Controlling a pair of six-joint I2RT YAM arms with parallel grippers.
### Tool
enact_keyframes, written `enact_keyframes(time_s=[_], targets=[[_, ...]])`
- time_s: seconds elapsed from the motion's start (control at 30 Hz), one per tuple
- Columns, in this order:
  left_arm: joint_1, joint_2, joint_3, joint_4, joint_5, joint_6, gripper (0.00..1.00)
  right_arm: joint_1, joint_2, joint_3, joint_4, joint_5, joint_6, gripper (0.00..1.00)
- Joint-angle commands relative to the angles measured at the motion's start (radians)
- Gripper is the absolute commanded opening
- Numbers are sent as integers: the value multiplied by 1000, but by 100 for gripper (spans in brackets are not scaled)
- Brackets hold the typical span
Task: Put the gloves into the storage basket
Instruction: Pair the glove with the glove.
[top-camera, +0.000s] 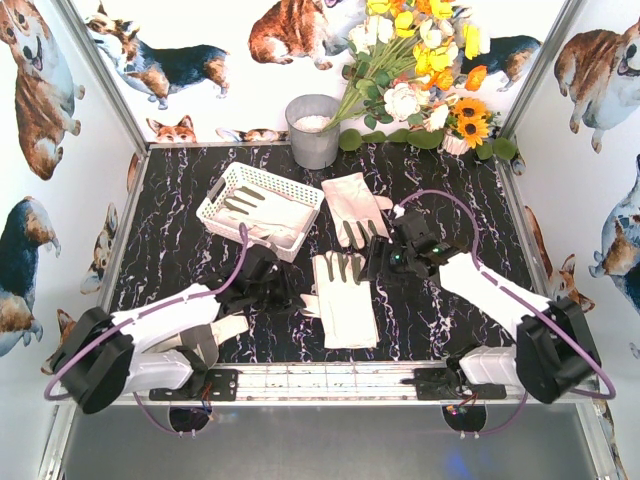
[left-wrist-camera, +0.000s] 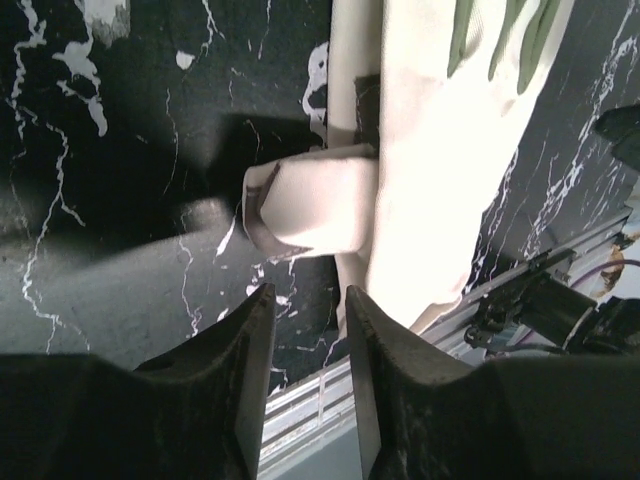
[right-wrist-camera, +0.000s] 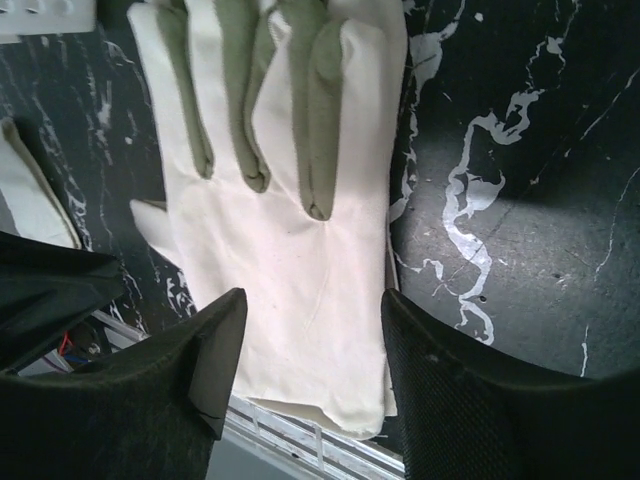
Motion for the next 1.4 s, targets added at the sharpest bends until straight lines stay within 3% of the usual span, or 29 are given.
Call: enact_keyframes(time_s=[0.0, 0.27, 0.63, 0.83, 1.23, 1.37], targets=[[-6, 68, 45, 48, -33, 13, 27, -23, 59, 5, 16, -54, -43, 55], [-3, 158, 65, 93, -63, 18, 24, -24, 116, -6, 56, -65, -41, 48], [-1, 165, 45, 88, -75, 26, 26, -25, 214, 6, 91, -61, -56, 42], [2, 180, 42, 89, -75, 25, 16, -25, 247, 6, 116, -71, -52, 32], [11, 238, 49, 121, -67, 27, 20, -25, 271, 7, 133, -88, -52, 25], [10, 251, 54, 128, -67, 31, 16, -25, 274, 8, 136, -93, -54, 17]])
